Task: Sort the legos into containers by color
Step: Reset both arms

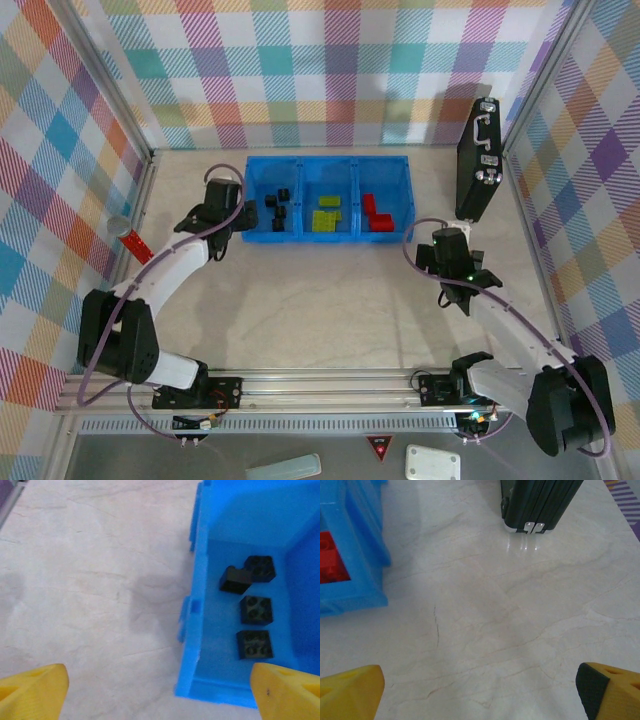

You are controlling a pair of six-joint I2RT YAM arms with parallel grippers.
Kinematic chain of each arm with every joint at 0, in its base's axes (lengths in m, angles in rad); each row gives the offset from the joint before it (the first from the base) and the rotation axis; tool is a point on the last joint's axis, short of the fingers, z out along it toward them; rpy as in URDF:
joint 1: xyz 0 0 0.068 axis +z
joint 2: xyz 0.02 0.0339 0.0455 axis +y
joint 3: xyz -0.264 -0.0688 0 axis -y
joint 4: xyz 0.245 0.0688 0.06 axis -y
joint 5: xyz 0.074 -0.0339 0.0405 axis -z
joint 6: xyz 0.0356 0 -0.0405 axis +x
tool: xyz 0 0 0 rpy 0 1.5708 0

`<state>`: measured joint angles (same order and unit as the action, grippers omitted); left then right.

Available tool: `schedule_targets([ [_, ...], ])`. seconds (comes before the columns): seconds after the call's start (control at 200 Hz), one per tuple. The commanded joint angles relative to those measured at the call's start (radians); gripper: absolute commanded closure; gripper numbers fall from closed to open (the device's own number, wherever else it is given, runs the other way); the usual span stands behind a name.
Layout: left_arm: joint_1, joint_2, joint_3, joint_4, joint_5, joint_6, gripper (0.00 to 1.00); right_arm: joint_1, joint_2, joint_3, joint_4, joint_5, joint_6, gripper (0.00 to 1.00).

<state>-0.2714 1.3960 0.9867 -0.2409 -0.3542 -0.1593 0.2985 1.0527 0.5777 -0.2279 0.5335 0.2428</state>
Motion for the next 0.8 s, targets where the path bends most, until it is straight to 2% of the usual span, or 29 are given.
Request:
schedule_targets([
  [0.0,0.017,-0.087,-0.105,0.079,-0.094,0.021,0.00,-0.021,0.028,-0.036,0.165,0.032,-0.049,0.01],
  [0.19,0.074,-0.171,-0.269,0.181,-0.168,0.023,0.00,-0.066,0.080,-0.163,0.512,0.033,-0.181,0.01],
  [0.32,0.106,-0.170,-0.365,0.308,-0.200,0.051,0.00,-0.130,0.150,-0.203,0.679,0.004,-0.191,0.01],
  [0.425,0.119,-0.147,-0.441,0.470,-0.145,0.126,0.00,-0.162,0.203,-0.199,0.741,-0.038,-0.177,0.01],
  [0.525,0.126,-0.113,-0.517,0.655,-0.092,0.156,0.00,-0.169,0.248,-0.220,0.898,-0.122,-0.215,0.01],
  [0.67,0.136,-0.040,-0.581,0.885,-0.031,0.198,0.00,-0.185,0.335,-0.202,1.006,-0.246,-0.247,0.01],
  [0.765,0.170,0.010,-0.586,0.959,0.077,0.168,0.00,-0.190,0.434,-0.194,1.096,-0.305,-0.266,0.01],
  [0.795,0.179,0.033,-0.594,1.000,0.113,0.161,0.00,-0.194,0.436,-0.182,1.056,-0.320,-0.261,0.01],
])
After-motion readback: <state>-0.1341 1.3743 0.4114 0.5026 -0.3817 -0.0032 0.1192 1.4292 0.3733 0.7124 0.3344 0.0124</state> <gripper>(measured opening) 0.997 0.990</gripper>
